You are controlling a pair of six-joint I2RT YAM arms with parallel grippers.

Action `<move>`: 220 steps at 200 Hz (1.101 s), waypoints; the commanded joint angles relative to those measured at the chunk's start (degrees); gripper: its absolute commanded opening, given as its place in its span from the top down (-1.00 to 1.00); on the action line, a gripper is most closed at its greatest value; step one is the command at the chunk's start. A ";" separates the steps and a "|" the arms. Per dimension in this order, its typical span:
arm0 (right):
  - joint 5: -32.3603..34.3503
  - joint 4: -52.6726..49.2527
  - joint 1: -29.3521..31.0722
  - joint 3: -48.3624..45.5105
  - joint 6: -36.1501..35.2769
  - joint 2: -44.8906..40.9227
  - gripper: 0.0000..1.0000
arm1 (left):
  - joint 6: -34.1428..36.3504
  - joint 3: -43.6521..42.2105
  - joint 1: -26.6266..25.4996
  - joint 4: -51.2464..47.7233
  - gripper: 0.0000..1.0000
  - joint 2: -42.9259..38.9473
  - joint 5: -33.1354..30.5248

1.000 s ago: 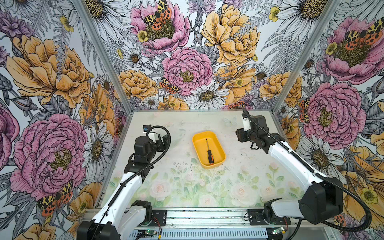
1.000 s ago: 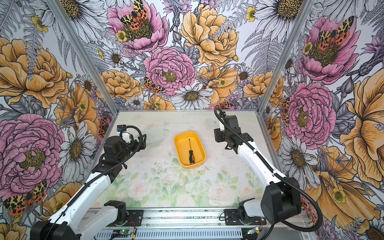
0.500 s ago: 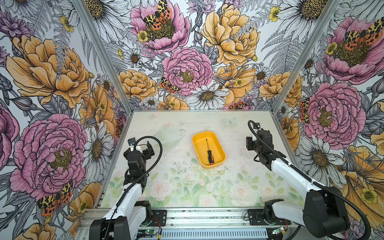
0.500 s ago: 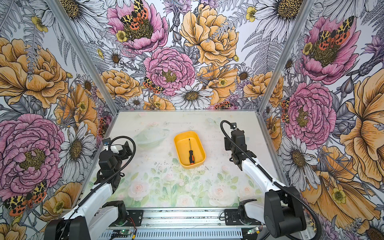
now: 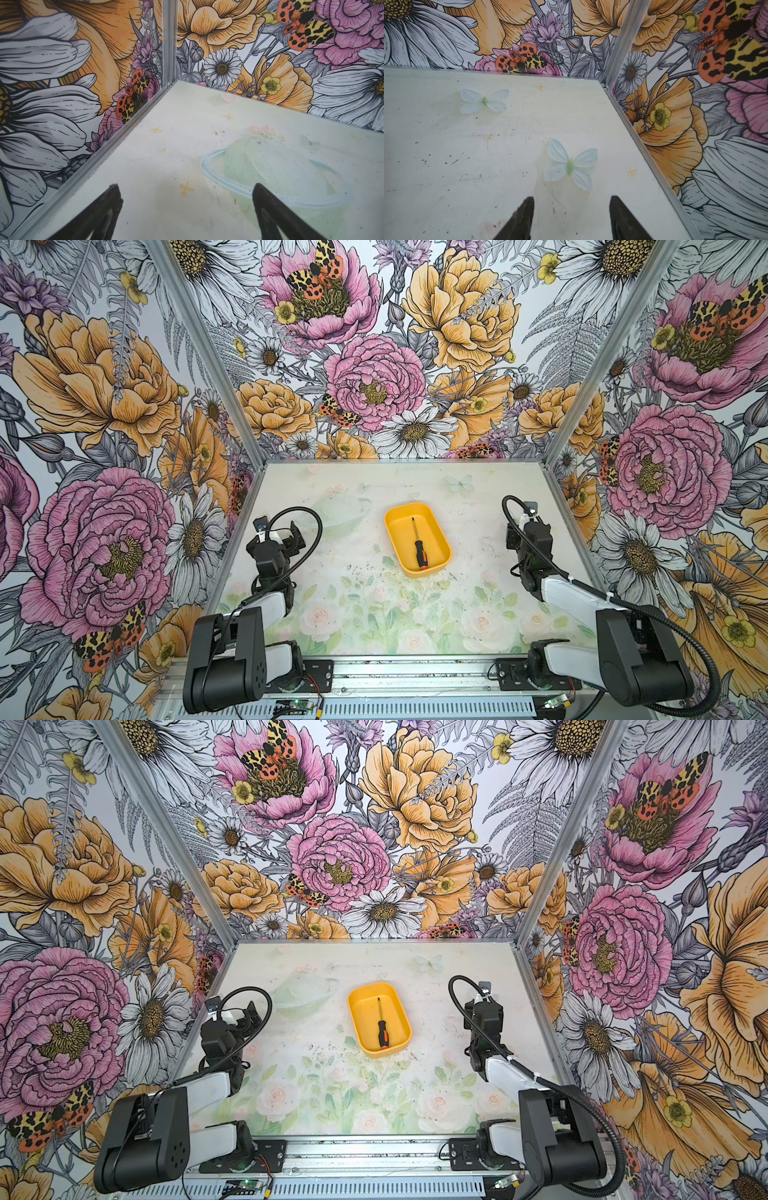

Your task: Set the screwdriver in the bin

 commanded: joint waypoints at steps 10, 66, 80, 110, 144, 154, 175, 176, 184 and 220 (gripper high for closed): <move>-1.76 16.21 -1.64 -3.58 2.83 3.02 -0.19 | 0.86 1.47 0.51 3.42 -0.98 0.39 4.41; -5.96 28.20 -3.53 -4.47 4.46 13.24 -0.19 | 5.36 4.52 0.72 -0.27 -0.97 2.32 19.72; -6.59 28.52 -3.56 -3.91 3.87 14.60 -0.19 | 5.00 4.72 0.76 0.03 -0.98 2.59 20.90; -6.99 28.13 -3.55 -4.12 4.06 14.35 -0.19 | 5.02 3.94 0.86 1.08 -0.98 2.16 21.10; -6.85 27.76 -3.56 -3.81 4.02 14.36 -0.19 | 4.90 3.34 0.80 1.91 -0.97 1.85 21.14; -6.89 27.72 -3.59 -3.73 4.01 14.41 -0.20 | 4.95 3.02 0.77 2.28 -0.97 1.59 21.02; -6.74 27.63 -3.46 -3.78 3.97 14.40 -0.20 | 4.22 2.20 0.83 3.67 -0.98 1.33 20.62; -6.77 27.63 -3.45 -3.78 3.95 14.38 -0.20 | 4.15 2.14 0.85 3.91 -0.98 1.34 20.53; -6.76 27.63 -3.48 -3.74 3.97 14.42 -0.20 | 3.17 1.62 0.81 5.68 -0.98 1.73 20.40; -6.63 27.63 -3.47 -3.74 3.98 14.43 -0.20 | 0.77 1.77 0.72 10.41 -0.98 4.95 22.22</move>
